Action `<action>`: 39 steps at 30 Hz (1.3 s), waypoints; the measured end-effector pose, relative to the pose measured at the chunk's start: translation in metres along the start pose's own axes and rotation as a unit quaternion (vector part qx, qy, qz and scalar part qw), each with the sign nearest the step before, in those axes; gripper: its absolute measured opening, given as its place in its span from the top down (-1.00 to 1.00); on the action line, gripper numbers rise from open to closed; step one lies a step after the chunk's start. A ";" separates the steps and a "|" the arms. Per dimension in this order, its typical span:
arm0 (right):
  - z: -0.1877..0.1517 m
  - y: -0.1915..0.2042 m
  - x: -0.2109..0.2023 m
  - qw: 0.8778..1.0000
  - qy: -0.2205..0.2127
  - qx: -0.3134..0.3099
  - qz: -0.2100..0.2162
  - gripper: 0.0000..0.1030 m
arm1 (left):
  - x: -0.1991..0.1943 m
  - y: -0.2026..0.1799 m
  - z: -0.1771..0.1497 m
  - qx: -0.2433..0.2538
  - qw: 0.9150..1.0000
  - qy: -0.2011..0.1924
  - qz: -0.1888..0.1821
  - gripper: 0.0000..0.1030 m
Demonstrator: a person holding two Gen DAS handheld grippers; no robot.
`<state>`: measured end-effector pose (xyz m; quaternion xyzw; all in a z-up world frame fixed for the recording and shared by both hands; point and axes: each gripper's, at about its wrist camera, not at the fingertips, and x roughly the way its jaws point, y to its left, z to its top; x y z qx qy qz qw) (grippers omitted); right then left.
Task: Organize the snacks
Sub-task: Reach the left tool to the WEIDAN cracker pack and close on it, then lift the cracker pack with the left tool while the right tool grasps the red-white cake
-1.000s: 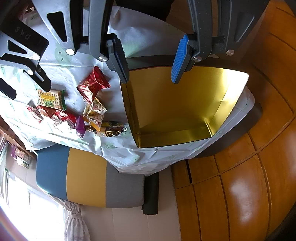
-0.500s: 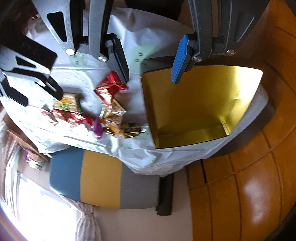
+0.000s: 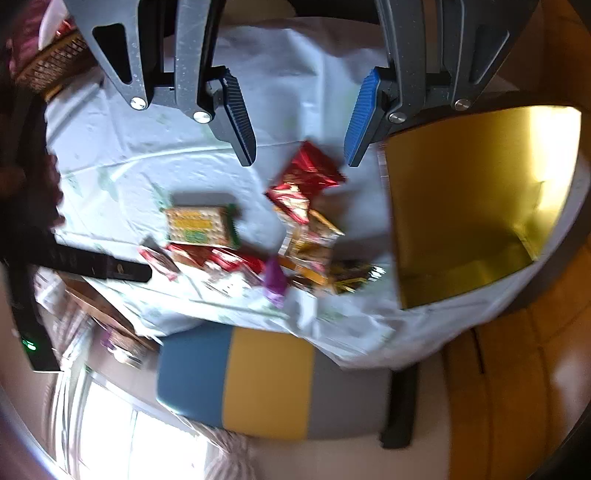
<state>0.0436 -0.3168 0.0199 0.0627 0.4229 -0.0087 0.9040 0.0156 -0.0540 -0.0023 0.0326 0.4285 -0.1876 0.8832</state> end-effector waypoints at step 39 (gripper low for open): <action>0.017 -0.109 0.056 0.989 0.066 0.128 -0.019 -0.99 | 0.143 -0.127 0.047 0.384 0.918 0.054 -0.082 -0.15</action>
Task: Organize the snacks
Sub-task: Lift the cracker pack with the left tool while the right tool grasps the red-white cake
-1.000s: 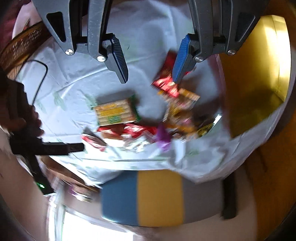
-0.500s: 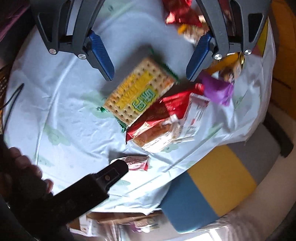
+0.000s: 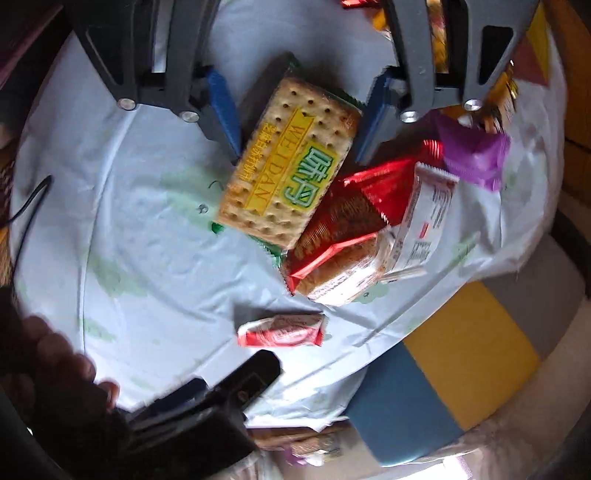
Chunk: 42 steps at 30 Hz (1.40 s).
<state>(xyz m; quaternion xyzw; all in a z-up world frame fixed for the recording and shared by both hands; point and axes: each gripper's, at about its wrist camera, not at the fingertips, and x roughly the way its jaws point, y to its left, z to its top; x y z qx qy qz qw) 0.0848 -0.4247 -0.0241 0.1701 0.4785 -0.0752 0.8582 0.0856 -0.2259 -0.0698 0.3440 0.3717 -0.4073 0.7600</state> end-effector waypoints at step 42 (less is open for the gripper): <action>0.004 0.098 0.014 0.950 -0.115 -0.268 -0.116 0.30 | -0.040 -0.029 -0.072 -0.215 0.974 -0.027 0.061 -0.12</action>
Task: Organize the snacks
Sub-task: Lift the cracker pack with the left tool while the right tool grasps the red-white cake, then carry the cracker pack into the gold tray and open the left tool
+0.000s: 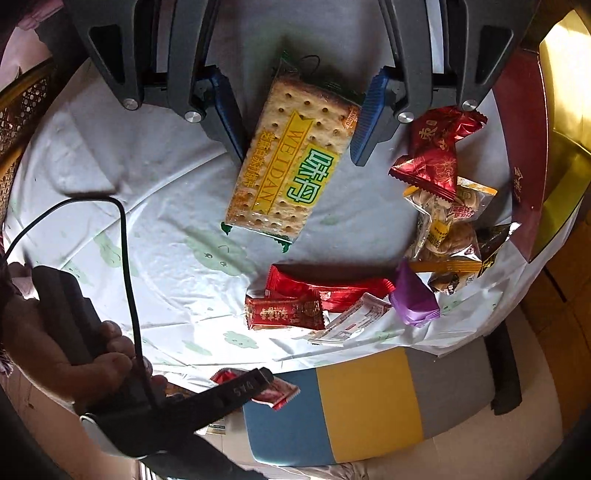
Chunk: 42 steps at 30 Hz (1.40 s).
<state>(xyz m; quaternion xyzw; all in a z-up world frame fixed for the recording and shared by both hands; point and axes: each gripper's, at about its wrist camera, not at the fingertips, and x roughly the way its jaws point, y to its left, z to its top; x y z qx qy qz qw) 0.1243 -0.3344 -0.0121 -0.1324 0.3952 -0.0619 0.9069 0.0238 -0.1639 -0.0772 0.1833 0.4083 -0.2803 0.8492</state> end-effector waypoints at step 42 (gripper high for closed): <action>0.019 0.178 -0.121 0.975 -0.116 -0.155 0.106 0.30 | -0.133 0.196 -0.040 -0.304 0.939 -0.089 0.135 -0.09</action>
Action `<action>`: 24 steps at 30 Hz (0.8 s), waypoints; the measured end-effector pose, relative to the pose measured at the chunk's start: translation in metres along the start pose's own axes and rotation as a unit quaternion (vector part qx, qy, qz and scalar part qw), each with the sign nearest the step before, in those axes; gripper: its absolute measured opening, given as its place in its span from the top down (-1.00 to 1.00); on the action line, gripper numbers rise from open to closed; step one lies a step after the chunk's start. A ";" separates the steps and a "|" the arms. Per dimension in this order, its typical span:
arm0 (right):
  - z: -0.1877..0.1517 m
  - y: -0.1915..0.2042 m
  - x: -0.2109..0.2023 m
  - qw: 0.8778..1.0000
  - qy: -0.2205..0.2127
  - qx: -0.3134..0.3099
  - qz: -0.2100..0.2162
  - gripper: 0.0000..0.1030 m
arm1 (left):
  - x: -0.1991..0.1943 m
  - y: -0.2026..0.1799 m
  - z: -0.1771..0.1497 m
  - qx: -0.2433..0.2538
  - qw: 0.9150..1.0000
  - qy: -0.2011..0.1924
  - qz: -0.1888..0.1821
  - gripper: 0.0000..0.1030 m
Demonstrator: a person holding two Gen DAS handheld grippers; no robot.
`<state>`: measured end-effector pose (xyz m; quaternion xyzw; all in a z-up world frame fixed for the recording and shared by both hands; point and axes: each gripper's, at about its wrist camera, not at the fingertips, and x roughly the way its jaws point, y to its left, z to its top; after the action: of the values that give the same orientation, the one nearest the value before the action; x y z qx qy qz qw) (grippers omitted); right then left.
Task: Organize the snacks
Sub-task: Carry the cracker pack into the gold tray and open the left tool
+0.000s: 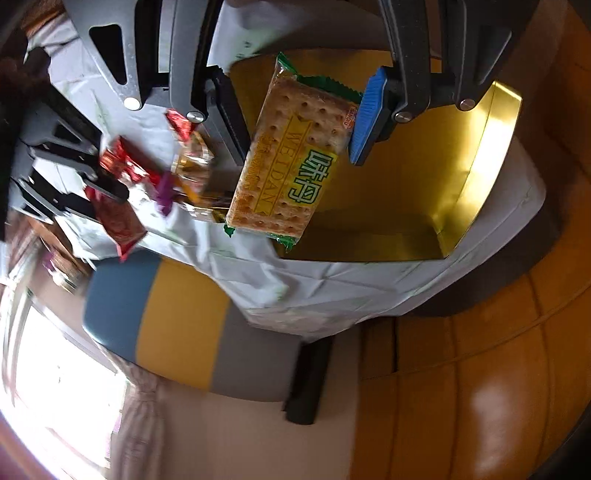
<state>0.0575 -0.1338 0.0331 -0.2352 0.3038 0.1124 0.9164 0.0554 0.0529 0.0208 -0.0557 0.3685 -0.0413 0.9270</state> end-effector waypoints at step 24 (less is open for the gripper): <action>0.028 0.085 -0.015 0.998 0.000 0.006 0.054 0.30 | 0.041 0.102 0.015 -0.078 0.991 0.043 0.099 -0.09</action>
<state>0.0294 -0.0472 0.0311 -0.2124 0.3165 0.1602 0.9105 0.0991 0.1500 -0.0096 -0.0889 0.4142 0.0771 0.9026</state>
